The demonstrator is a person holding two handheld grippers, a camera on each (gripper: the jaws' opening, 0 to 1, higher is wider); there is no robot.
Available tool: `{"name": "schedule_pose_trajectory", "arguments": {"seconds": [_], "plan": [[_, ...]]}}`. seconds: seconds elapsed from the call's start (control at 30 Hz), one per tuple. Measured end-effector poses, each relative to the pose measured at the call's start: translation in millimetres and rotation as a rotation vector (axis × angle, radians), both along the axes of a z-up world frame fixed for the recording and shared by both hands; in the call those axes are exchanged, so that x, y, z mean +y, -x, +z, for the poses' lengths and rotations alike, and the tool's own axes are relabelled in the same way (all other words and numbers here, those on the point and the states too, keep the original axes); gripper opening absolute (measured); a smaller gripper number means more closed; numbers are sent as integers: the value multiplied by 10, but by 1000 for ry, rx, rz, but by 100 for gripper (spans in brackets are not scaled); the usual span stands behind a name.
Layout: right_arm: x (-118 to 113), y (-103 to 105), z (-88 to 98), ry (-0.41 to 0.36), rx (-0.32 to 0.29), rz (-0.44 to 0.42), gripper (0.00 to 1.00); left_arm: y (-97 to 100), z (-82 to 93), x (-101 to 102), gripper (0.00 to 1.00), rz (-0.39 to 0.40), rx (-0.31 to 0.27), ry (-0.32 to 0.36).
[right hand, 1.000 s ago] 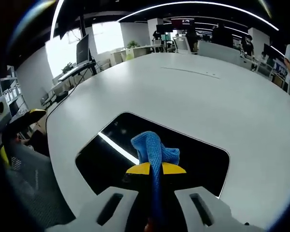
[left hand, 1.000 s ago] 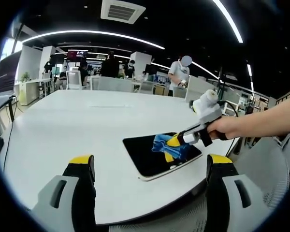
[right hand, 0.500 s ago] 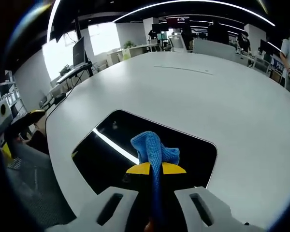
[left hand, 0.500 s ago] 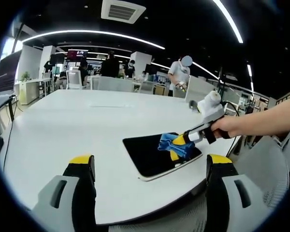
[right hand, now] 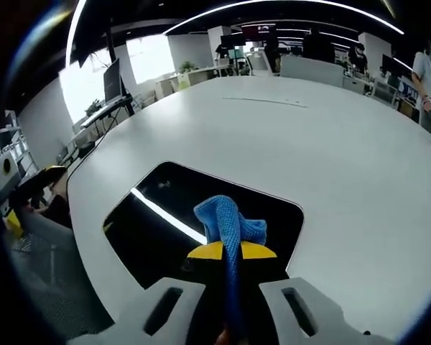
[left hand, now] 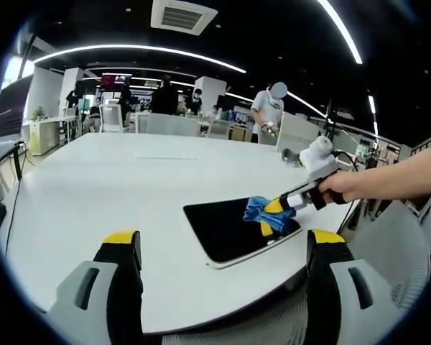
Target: Wipe the mirror surface with the cleaning cloth until all visible marks leave the cleaned area.
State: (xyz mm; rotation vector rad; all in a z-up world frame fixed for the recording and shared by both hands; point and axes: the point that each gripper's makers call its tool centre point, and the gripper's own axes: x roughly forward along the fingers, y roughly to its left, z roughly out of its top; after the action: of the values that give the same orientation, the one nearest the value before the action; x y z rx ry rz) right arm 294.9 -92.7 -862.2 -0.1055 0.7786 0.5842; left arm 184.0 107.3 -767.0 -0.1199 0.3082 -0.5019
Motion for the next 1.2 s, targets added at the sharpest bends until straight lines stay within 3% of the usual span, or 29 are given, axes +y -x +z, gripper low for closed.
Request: {"name": "schedule_pose_trajectory", "arguments": {"seconds": [0.47,0.97,1.2], "plan": [[-227,33,10,-17,20,-28,0,-3,-4,-7,94,-3,1,-1],[-306,33,0,-24,24,-34,0,-3,-7,-7,94,-2,3,0],[-309,33,-3,-66,33,-60,0,1,-10,-1,94,0,5,-2]]}}
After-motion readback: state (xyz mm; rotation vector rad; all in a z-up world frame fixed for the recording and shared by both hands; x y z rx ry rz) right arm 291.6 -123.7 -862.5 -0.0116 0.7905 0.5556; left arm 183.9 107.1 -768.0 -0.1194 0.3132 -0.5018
